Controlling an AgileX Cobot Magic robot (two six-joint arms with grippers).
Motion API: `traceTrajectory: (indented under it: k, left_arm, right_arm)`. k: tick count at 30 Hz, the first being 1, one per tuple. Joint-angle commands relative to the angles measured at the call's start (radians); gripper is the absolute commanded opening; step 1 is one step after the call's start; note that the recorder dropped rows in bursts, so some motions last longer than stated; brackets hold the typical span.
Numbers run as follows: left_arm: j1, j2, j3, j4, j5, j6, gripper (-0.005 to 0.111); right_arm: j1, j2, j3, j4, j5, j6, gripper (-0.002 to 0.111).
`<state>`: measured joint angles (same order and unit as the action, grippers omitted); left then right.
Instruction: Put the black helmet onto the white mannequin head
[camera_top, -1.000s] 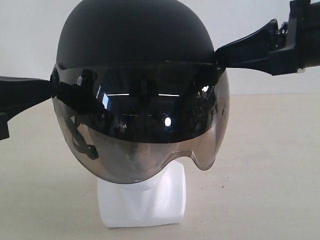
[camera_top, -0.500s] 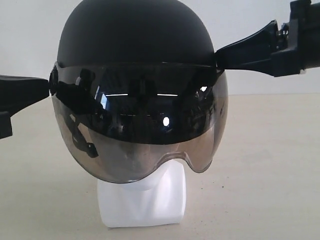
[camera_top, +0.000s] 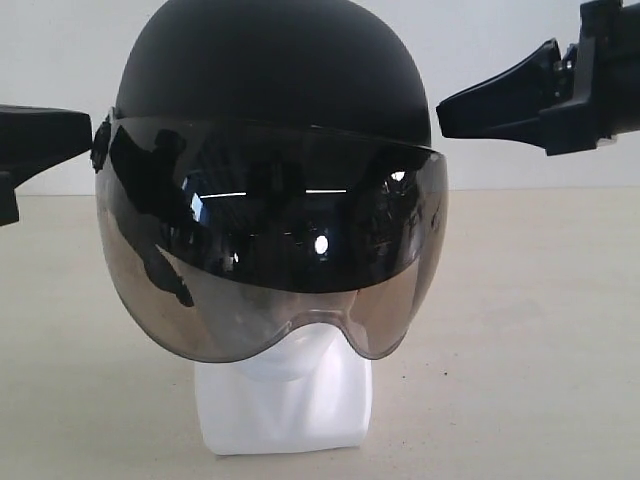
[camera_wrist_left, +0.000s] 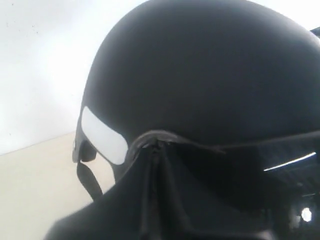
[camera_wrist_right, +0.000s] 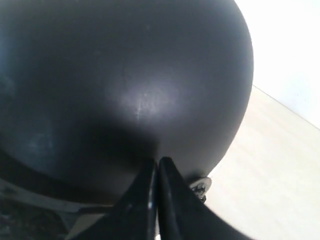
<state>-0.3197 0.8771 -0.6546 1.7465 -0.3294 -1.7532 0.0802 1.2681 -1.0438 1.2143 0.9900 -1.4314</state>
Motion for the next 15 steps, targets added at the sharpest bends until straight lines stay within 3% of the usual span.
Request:
traceTrajectory:
  k: [1, 15]
  left_arm:
    - [-0.004, -0.003, -0.008, -0.002, -0.004, 0.004, 0.004]
    - [-0.004, 0.072, -0.008, -0.002, -0.016, 0.004, 0.004]
  right_arm:
    - [-0.001, -0.002, -0.015, -0.020, -0.019, 0.013, 0.000]
    - [-0.001, -0.002, -0.015, -0.020, -0.005, 0.021, 0.000]
